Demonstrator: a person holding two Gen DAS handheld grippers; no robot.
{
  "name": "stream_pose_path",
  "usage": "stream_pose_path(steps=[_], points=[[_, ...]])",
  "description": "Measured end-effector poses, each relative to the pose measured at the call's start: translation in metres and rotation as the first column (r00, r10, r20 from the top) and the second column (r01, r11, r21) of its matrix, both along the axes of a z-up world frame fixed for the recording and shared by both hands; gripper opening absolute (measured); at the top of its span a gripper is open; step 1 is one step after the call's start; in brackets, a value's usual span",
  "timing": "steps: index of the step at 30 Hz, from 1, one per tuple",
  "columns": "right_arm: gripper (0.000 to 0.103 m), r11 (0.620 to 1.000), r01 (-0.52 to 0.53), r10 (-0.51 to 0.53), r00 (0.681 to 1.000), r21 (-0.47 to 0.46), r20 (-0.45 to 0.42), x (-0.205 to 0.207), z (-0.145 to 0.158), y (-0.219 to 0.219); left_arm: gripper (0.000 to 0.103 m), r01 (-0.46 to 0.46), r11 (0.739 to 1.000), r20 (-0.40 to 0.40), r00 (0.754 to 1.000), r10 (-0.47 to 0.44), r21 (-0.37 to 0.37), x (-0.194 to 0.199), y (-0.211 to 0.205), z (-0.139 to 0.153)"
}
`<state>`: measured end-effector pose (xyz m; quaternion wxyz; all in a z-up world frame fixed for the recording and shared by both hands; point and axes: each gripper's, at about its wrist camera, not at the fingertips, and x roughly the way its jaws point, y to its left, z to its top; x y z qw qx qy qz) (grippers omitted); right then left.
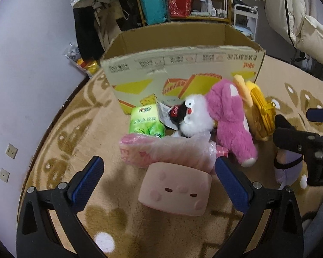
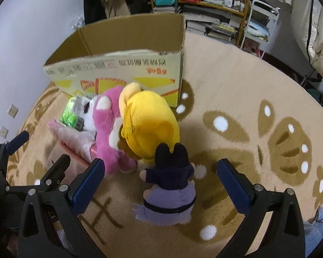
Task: Organize soft objects
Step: 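Move the right tool toward the navy plush doll while the left tool approaches the pink pig cushion, then close the right gripper on the navy plush doll while the left gripper grasps the pink pig cushion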
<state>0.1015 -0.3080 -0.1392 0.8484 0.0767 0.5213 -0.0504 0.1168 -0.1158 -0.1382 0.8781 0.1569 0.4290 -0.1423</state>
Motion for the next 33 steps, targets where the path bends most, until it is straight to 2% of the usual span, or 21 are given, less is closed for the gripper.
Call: stream_pose_path(steps=[6, 10, 18, 20, 22, 23, 25, 28, 33], points=[[0.103, 1.000, -0.025, 0.025, 0.999, 0.003, -0.036, 0.000, -0.009, 0.003, 0.102, 0.024, 1.000, -0.046, 0.999, -0.023, 0.007, 0.003, -0.005, -0.014], [0.103, 0.999, -0.015, 0.018, 0.998, 0.050, -0.063, 0.001, -0.018, -0.001, 0.102, 0.034, 0.999, -0.065, 0.997, -0.032, 0.021, 0.001, -0.007, -0.021], [0.102, 0.999, 0.003, 0.002, 0.996, 0.054, -0.089, 0.010, -0.035, -0.003, 0.102, 0.061, 0.997, -0.095, 0.994, -0.057, 0.039, 0.001, -0.013, -0.032], [0.090, 0.998, 0.007, 0.000, 0.994, 0.065, -0.106, 0.012, -0.040, -0.005, 0.102, 0.060, 0.996, -0.081, 0.995, -0.055, 0.061, -0.001, -0.015, -0.033], [0.081, 0.997, 0.010, 0.001, 0.991, 0.082, -0.132, 0.013, -0.045, -0.006, 0.102, 0.054, 0.995, -0.057, 0.997, -0.050, 0.081, -0.002, -0.016, -0.034], [0.073, 0.997, 0.010, 0.001, 0.990, 0.077, -0.139, 0.013, -0.046, -0.007, 0.102, 0.051, 0.995, -0.053, 0.997, -0.046, 0.083, -0.002, -0.016, -0.034], [0.063, 0.999, 0.000, 0.006, 0.989, 0.039, -0.151, 0.015, -0.047, -0.008, 0.102, 0.043, 0.996, -0.068, 0.997, -0.038, 0.081, -0.001, -0.015, -0.037], [0.062, 1.000, -0.008, 0.011, 0.988, 0.024, -0.153, 0.017, -0.048, -0.008, 0.101, 0.023, 0.997, -0.092, 0.996, -0.016, 0.076, 0.001, -0.011, -0.041], [0.059, 0.999, -0.036, 0.037, 0.991, 0.015, -0.126, 0.012, -0.043, 0.002, 0.089, 0.015, 0.999, -0.112, 0.994, -0.009, 0.051, 0.002, -0.007, -0.041]])
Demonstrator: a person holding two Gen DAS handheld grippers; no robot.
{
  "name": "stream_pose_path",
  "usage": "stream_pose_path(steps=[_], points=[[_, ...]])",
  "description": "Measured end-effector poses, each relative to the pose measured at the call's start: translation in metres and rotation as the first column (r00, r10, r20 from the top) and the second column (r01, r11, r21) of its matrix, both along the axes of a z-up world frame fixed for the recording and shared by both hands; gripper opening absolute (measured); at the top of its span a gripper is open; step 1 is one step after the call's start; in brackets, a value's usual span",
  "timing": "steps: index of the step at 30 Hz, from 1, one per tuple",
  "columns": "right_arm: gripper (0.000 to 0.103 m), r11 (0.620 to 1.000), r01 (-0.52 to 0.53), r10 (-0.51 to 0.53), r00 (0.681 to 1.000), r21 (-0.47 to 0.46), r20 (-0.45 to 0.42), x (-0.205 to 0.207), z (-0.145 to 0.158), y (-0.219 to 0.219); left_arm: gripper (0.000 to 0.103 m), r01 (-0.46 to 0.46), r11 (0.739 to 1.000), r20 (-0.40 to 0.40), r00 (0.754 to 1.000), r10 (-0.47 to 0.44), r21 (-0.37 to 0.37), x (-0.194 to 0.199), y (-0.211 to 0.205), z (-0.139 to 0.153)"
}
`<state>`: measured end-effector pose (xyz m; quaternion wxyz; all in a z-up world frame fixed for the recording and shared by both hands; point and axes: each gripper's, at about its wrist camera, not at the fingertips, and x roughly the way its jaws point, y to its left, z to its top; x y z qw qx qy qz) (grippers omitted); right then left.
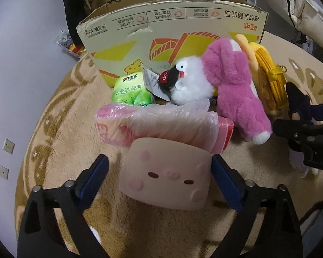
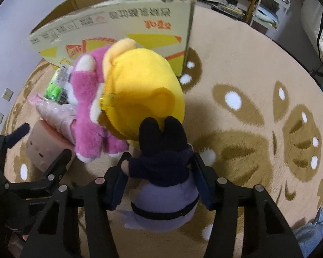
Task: Organize soft objects
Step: 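Close the right gripper on the navy plush doll while the left gripper grasps the pink pig cushion, then lift the navy doll with the right tool while the left tool carries the pig cushion over the box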
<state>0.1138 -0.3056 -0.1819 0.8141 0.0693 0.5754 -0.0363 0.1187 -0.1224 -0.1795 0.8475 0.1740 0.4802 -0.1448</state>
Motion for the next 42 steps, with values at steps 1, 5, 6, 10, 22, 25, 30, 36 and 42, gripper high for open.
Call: stream_pose_path(steps=[1, 5, 6, 10, 22, 25, 30, 36, 42], points=[[0.059, 1.000, 0.000, 0.000, 1.000, 0.006, 0.009, -0.001, 0.003, 0.001, 0.088, 0.003, 1.000, -0.002, 1.000, -0.003, -0.002, -0.001, 0.000, 0.000], [0.059, 1.000, 0.003, -0.004, 0.999, 0.027, 0.039, -0.003, 0.013, 0.000, 0.073, 0.012, 1.000, 0.009, 1.000, -0.012, -0.008, -0.007, -0.002, 0.004], [0.059, 0.999, 0.005, -0.006, 0.999, 0.035, 0.050, -0.004, 0.016, 0.000, 0.070, 0.012, 1.000, 0.015, 1.000, -0.012, -0.008, -0.008, -0.002, 0.006], [0.057, 0.999, 0.013, -0.018, 0.995, 0.050, 0.094, -0.008, 0.028, 0.002, 0.062, -0.004, 1.000, 0.042, 0.999, 0.004, -0.007, -0.012, 0.001, 0.012], [0.056, 0.997, 0.000, -0.015, 0.977, 0.072, 0.211, -0.030, 0.059, 0.005, 0.052, -0.079, 0.992, 0.093, 0.992, 0.088, -0.095, -0.021, 0.020, 0.043], [0.056, 0.997, 0.005, -0.025, 0.965, 0.077, 0.260, -0.038, 0.068, 0.005, 0.052, -0.091, 0.990, 0.106, 0.989, 0.102, -0.106, -0.024, 0.023, 0.050], [0.056, 0.996, 0.005, -0.037, 0.936, 0.091, 0.351, -0.044, 0.088, 0.004, 0.052, -0.093, 0.990, 0.150, 0.983, 0.109, -0.110, -0.032, 0.028, 0.062], [0.056, 0.996, -0.004, -0.039, 0.889, 0.093, 0.457, -0.051, 0.109, 0.006, 0.052, -0.086, 0.989, 0.219, 0.969, 0.111, -0.120, -0.042, 0.031, 0.081], [0.056, 0.995, -0.036, -0.021, 0.840, 0.094, 0.542, -0.050, 0.133, 0.005, 0.052, -0.088, 0.983, 0.246, 0.961, 0.127, -0.163, -0.041, 0.037, 0.094]])
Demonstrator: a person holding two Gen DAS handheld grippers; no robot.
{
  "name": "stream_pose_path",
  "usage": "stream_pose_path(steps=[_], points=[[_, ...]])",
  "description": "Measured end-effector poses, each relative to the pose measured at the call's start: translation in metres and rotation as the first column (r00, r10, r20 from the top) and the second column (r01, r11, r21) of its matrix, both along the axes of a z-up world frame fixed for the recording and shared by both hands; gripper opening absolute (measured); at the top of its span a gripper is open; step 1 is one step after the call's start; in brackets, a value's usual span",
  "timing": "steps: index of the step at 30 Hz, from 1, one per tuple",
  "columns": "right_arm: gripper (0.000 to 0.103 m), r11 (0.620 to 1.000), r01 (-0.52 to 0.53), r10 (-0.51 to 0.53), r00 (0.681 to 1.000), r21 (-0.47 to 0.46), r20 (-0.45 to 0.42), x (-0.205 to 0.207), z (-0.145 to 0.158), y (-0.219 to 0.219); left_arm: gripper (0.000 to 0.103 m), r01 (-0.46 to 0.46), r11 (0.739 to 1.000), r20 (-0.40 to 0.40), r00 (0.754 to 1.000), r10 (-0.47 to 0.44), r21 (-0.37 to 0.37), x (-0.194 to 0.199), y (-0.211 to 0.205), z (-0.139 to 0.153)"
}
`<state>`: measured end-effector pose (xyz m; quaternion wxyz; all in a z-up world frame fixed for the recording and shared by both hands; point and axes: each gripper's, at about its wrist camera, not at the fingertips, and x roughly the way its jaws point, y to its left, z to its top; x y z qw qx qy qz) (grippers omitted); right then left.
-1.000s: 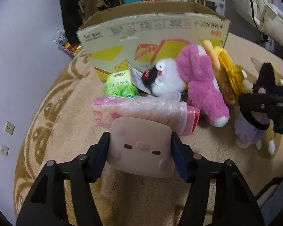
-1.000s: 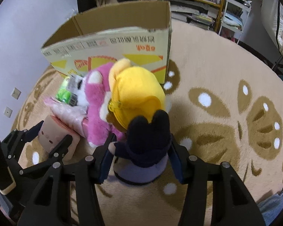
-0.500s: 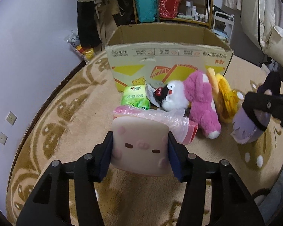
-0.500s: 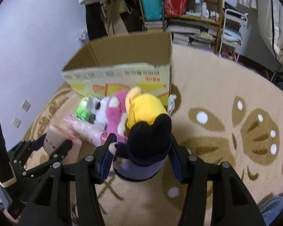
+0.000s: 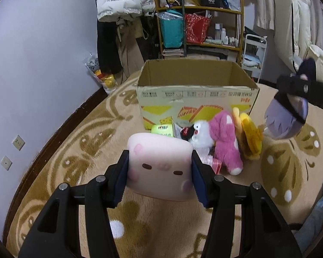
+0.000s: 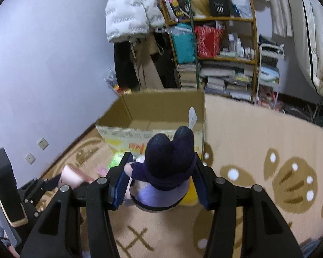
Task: Organize soft objects
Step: 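Lift the navy doll with the right tool while the left tool carries the pig cushion over the box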
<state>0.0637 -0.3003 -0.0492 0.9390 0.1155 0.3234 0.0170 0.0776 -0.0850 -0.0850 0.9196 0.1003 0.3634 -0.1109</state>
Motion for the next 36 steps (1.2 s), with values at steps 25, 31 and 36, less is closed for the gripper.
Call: stream_pose_path(steps=[25, 31, 36], points=[[0.057, 0.999, 0.001, 0.007, 0.986, -0.050, 0.165, 0.079, 0.032, -0.006, 0.052, 0.032, 0.999, 0.250, 0.968, -0.031, -0.001, 0.079, -0.021, 0.073], [0.057, 0.999, -0.008, 0.017, 0.984, -0.053, 0.179, 0.112, 0.029, -0.011, 0.052, 0.047, 0.999, 0.256, 0.965, -0.048, 0.011, 0.102, -0.028, 0.072], [0.057, 1.000, -0.005, 0.008, 0.987, -0.019, 0.162, 0.127, 0.020, -0.021, 0.053, 0.048, 0.999, 0.243, 0.969, -0.048, 0.010, 0.124, -0.037, 0.064]])
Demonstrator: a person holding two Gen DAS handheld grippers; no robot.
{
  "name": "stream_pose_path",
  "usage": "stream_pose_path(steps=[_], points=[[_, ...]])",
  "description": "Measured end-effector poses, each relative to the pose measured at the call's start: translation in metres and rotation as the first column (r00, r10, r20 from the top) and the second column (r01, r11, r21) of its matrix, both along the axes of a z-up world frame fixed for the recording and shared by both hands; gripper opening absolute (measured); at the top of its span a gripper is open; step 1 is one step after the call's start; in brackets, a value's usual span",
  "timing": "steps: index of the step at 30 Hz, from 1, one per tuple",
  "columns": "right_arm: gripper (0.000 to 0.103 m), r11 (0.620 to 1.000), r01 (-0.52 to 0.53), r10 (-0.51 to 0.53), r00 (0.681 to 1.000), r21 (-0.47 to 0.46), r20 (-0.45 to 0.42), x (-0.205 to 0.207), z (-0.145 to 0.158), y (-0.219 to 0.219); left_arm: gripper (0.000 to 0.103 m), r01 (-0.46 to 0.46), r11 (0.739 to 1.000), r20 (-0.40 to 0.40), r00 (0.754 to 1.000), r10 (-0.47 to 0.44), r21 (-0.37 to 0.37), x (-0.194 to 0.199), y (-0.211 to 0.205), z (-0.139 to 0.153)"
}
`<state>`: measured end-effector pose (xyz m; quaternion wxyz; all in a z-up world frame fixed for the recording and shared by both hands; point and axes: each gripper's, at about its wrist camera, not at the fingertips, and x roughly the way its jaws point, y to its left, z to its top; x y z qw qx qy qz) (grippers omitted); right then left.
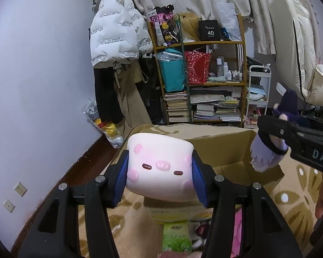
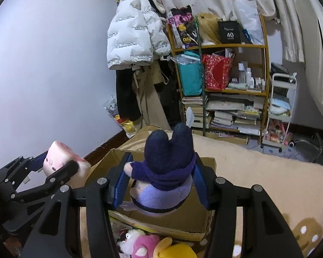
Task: Organize soft objects
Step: 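Lift the navy doll with the right tool while the left tool carries the pig cushion over the box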
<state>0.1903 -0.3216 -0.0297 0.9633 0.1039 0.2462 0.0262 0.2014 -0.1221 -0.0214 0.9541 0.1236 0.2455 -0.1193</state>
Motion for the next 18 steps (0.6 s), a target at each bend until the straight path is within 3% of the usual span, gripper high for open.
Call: stream_pose_path(steps=[10, 15, 18], points=[[0.057, 1.000, 0.006, -0.005, 0.999, 0.026, -0.049, 0.015, -0.025, -0.010, 0.054, 0.010, 1.000, -0.071, 0.997, -0.011, -0.015, 0.018, -0.008, -0.032], [0.059, 0.997, -0.005, 0.012, 0.996, 0.072, -0.086, 0.019, -0.038, -0.013, 0.062, 0.025, 1.000, -0.112, 0.993, -0.026, -0.015, 0.022, -0.012, -0.040], [0.073, 0.994, -0.006, 0.017, 0.995, 0.108, -0.099, 0.019, -0.041, -0.016, 0.065, 0.015, 1.000, -0.136, 0.990, -0.018, -0.020, 0.022, -0.009, -0.043]])
